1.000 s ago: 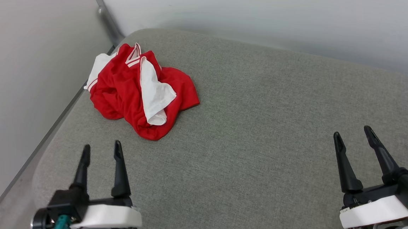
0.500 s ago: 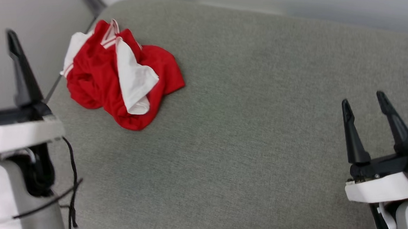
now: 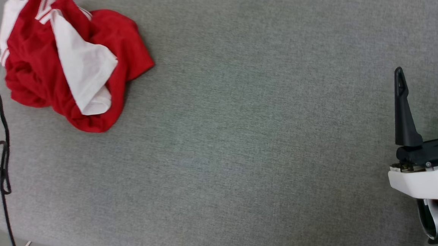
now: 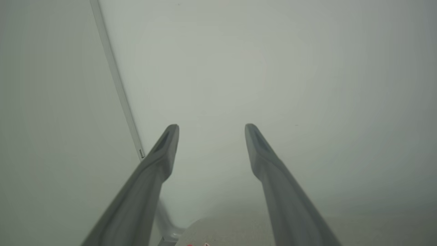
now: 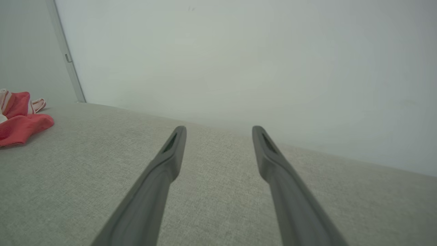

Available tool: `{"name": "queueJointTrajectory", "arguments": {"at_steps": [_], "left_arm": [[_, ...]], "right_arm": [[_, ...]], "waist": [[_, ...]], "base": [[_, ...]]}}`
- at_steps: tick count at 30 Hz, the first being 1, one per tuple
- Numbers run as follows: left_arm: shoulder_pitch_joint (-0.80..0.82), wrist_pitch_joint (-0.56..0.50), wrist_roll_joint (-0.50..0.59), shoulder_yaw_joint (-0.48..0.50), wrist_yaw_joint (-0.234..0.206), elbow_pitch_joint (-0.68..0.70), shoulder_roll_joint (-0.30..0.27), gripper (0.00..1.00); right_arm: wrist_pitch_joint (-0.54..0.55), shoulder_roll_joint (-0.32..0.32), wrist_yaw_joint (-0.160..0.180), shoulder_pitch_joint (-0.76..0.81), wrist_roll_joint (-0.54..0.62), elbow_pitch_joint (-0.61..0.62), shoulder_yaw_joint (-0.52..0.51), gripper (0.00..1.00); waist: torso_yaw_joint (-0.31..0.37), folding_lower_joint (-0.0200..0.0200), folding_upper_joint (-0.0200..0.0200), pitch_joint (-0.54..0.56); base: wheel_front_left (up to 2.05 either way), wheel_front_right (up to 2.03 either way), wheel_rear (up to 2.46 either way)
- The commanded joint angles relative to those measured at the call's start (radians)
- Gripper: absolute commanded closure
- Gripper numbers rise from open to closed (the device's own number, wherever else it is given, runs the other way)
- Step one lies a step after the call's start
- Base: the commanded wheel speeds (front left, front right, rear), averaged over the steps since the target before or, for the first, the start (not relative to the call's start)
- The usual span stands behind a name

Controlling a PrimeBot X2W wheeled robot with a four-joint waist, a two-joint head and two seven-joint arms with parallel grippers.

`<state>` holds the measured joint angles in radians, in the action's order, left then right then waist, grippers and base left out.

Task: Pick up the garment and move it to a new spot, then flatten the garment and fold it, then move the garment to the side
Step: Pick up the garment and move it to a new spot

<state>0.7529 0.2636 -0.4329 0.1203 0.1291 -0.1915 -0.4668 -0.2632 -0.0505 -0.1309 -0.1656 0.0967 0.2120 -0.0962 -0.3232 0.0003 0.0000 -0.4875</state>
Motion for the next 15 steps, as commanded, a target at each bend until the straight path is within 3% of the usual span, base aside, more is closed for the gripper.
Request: {"name": "queueJointTrajectory", "arguments": {"at_steps": [1,7,15], "left_arm": [[0.018,0.002,-0.022,-0.022,0.0,-0.029,-0.026,0.0],[0.092,-0.061,-0.17,-0.229,0.001,-0.198,-0.167,0.0],[0.179,-0.432,-0.46,-0.475,0.001,-0.323,-0.261,0.0]], "right_arm": [[-0.002,0.001,0.0,-0.018,-0.001,0.008,-0.003,0.0],[-0.002,0.001,0.0,-0.033,0.009,0.032,-0.008,0.0],[-0.002,0.0,0.0,-0.047,0.019,0.047,-0.005,0.0]], "waist": [[0.024,-0.0003,0.0,-0.036],[0.038,-0.0003,0.0,-0.078],[0.047,-0.0003,0.0,-0.115]], "base": [[0.0,0.0,0.0],[0.0,0.0,0.0],[0.0,0.0,0.0]]}}
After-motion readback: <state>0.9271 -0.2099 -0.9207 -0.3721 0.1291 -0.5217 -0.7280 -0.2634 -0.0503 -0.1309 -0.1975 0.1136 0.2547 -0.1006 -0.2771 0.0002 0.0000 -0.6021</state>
